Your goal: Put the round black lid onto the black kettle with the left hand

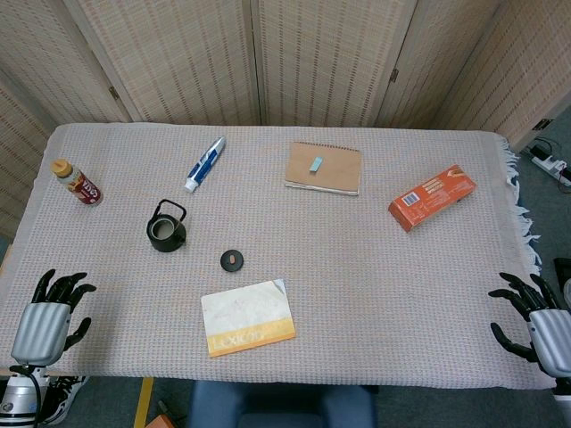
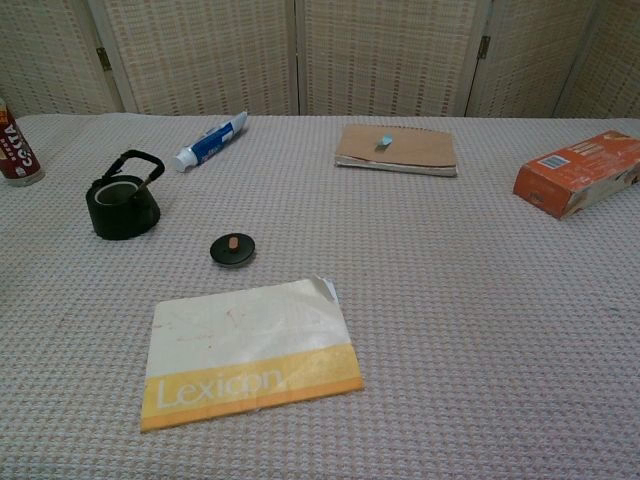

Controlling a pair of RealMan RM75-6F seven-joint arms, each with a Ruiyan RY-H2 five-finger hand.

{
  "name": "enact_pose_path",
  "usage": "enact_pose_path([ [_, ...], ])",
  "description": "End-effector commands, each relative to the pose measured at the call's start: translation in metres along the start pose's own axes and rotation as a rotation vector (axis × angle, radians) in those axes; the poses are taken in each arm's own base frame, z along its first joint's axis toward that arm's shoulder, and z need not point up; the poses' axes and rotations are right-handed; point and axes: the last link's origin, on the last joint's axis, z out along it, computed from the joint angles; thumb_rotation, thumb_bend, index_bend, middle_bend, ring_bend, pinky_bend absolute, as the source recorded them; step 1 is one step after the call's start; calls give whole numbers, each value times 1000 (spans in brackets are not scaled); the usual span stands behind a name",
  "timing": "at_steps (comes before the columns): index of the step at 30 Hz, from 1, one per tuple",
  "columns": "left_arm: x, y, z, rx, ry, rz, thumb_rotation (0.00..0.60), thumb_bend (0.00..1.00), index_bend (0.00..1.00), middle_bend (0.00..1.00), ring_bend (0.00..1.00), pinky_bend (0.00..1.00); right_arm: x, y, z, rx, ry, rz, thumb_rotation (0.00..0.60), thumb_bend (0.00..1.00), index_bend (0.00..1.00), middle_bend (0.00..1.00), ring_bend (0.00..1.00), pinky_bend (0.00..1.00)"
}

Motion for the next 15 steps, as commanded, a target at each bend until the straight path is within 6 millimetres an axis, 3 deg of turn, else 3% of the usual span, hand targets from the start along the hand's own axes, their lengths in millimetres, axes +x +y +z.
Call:
enact_pose_path([
  [1, 0, -1, -1, 12, 11, -2, 600, 260, 304, 153, 171, 65, 2, -1, 4, 9, 15, 2, 600, 372, 311, 170, 211, 61],
  [12, -1, 0, -5, 23, 26, -3, 600, 260, 302, 153, 180, 70, 1, -4, 11, 31, 18, -11, 600, 372, 311, 170, 208, 61],
  [15, -1, 3, 0, -19, 30, -4, 600, 262, 320, 156, 212, 132, 1, -4, 11, 30, 20, -9, 600, 372, 310, 170, 208, 61],
])
